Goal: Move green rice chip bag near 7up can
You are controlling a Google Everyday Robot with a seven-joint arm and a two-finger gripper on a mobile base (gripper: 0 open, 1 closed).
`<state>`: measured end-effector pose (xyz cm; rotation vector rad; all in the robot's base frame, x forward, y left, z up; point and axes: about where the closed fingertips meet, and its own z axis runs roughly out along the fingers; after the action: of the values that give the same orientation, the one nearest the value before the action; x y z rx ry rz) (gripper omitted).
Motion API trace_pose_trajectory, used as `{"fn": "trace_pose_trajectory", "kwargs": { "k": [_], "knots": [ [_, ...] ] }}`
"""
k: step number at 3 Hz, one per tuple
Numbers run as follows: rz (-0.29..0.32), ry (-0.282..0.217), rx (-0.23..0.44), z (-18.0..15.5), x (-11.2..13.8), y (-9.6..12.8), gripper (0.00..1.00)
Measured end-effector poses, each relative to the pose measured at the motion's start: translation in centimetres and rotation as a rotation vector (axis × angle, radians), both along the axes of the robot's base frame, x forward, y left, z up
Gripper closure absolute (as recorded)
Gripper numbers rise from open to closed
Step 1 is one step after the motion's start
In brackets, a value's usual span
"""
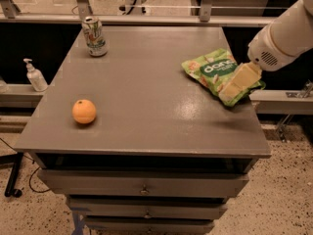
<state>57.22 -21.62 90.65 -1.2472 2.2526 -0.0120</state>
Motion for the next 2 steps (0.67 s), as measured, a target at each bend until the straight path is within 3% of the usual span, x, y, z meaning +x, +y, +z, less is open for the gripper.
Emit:
{"fn": "trace_pose_trajectory", "kwargs": {
  "k": [1, 2],
  "knots": [
    [-0.044, -0.009, 0.051, -2.2, 1.8, -0.3, 0.00],
    [-0.063, -0.029, 0.091, -3.3, 2.7, -0.5, 0.16]
  ]
}}
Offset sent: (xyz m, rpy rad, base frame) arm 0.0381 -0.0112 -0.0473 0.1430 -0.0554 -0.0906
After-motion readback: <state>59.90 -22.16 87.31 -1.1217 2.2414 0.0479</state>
